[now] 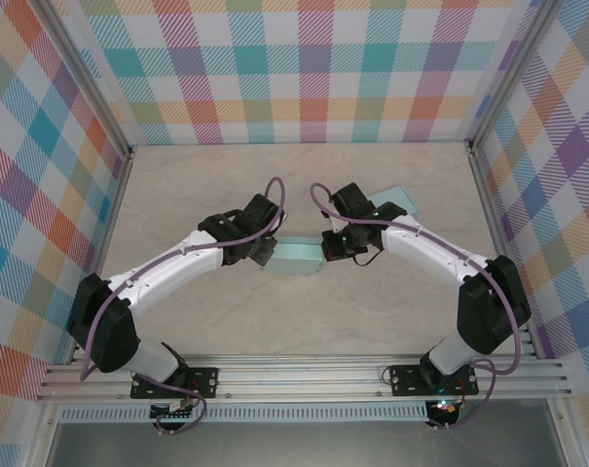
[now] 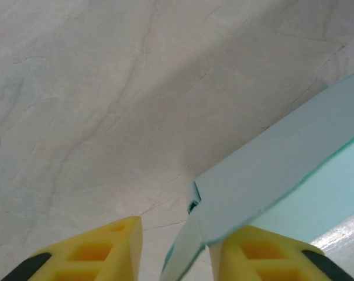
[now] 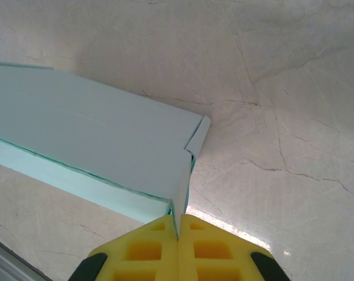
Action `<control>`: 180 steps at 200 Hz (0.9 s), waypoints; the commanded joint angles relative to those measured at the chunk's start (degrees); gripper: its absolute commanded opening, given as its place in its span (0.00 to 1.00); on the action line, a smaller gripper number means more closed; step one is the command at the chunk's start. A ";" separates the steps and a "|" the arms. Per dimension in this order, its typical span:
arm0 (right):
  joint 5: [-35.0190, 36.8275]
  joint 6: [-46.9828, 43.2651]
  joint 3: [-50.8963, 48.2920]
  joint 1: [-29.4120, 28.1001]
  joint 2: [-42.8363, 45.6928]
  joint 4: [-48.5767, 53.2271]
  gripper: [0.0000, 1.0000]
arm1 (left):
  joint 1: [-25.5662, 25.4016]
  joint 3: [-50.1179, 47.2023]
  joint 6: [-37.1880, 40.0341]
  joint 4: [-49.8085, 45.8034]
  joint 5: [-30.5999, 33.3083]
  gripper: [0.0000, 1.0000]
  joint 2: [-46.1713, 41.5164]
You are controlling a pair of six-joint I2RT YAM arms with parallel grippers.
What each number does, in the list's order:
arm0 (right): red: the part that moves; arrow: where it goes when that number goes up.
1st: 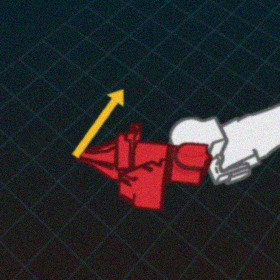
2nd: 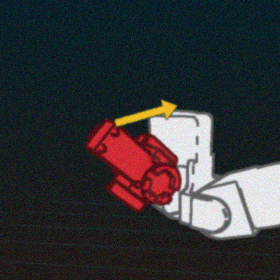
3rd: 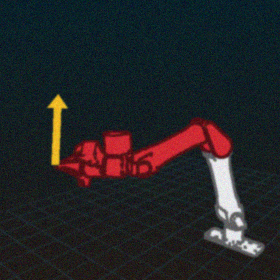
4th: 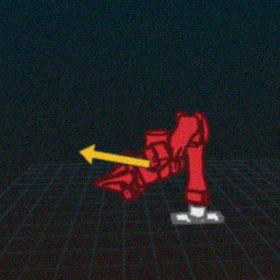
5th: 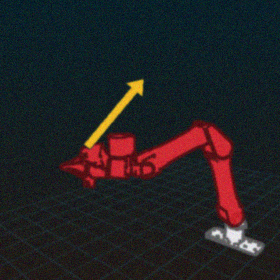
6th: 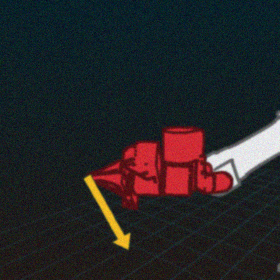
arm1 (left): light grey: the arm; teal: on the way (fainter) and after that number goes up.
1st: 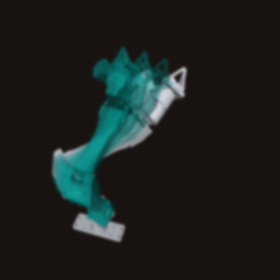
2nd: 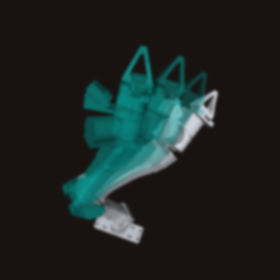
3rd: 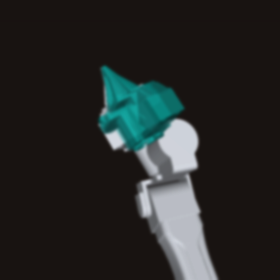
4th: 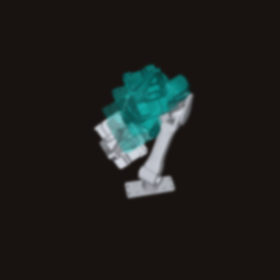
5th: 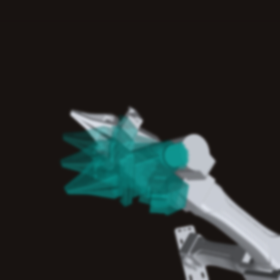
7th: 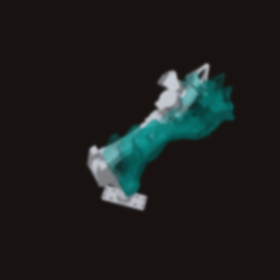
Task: Fold the paper box
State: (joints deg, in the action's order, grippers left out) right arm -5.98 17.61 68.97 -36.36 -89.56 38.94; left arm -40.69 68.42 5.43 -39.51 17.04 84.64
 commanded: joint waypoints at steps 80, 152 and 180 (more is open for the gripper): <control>-0.70 2.06 3.63 -0.95 -0.88 1.44 0.01 | 0.74 5.95 -6.89 -2.66 -7.56 0.11 5.48; -4.31 4.61 4.30 -0.95 -2.59 -1.35 0.02 | 0.70 5.29 -10.15 -0.96 -11.59 0.08 6.34; -4.43 4.89 4.24 -0.99 -2.93 -1.85 0.02 | 0.70 4.12 -10.70 0.22 -11.89 0.08 5.89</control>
State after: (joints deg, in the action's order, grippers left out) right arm -5.39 21.93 71.20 -36.40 -91.26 40.80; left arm -39.59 72.90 -3.77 -42.11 9.98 90.61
